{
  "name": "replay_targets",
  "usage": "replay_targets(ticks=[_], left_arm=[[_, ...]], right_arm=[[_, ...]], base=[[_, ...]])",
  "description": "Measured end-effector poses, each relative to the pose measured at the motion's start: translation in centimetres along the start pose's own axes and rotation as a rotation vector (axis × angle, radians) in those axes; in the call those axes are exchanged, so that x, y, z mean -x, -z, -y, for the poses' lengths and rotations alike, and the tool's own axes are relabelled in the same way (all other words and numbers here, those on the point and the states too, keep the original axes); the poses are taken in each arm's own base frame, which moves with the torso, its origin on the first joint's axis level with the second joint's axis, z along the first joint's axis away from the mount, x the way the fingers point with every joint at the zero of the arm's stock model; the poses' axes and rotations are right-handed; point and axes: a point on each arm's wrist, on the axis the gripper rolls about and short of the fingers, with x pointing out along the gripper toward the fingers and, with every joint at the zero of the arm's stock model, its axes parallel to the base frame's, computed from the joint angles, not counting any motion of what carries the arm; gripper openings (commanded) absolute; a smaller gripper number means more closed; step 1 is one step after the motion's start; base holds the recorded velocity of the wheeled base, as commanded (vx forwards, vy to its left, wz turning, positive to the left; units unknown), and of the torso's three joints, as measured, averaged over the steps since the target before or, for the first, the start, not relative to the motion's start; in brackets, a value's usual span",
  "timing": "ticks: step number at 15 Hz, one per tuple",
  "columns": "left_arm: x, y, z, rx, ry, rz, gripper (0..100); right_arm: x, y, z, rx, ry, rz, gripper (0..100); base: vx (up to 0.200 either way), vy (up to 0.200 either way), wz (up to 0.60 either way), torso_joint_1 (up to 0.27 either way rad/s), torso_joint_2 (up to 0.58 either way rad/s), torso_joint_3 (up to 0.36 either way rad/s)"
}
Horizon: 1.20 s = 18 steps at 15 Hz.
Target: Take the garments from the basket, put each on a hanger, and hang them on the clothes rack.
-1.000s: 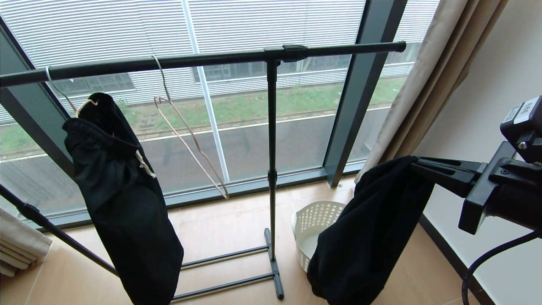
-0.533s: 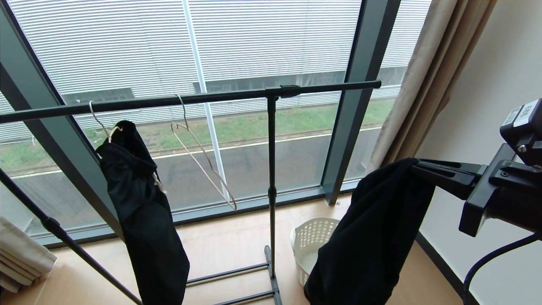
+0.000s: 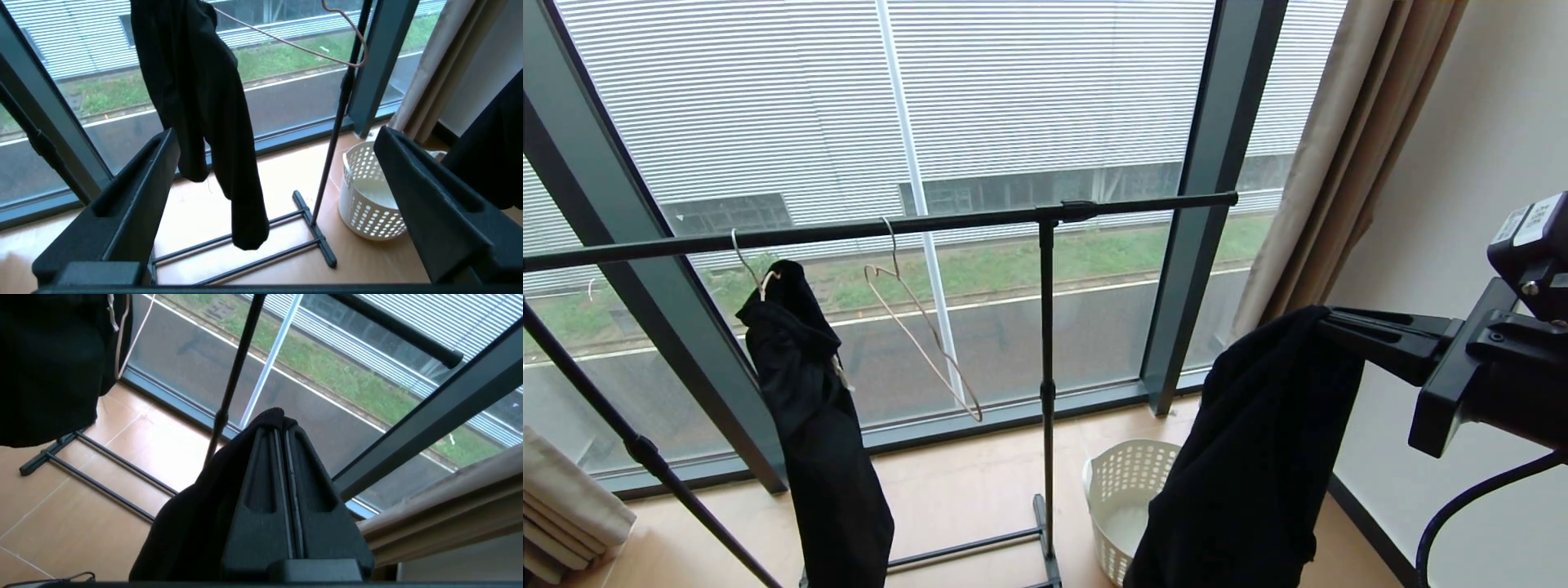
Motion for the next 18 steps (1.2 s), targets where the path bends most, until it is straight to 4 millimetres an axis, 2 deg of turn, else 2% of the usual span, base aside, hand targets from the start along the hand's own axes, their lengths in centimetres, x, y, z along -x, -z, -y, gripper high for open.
replay_targets(ticks=[6, 10, 18], left_arm=[[-0.01, 0.02, 0.00, 0.000, 0.000, -0.001, 100], [-0.01, 0.02, 0.00, -0.001, 0.000, -0.001, 100], [-0.01, -0.02, -0.01, 0.006, -0.006, 0.003, 100]], right_arm=[[0.07, 0.30, -0.11, 0.005, -0.003, -0.007, 0], [0.03, 0.46, -0.16, 0.004, -0.006, -0.013, 0], [-0.10, 0.56, -0.19, 0.004, -0.008, -0.018, 0]], base=[[0.000, 0.000, 0.00, 0.005, 0.00, 0.183], [0.000, 0.000, 0.00, 0.001, 0.00, 0.025], [0.000, 0.000, 0.60, 0.006, 0.00, 0.006]])
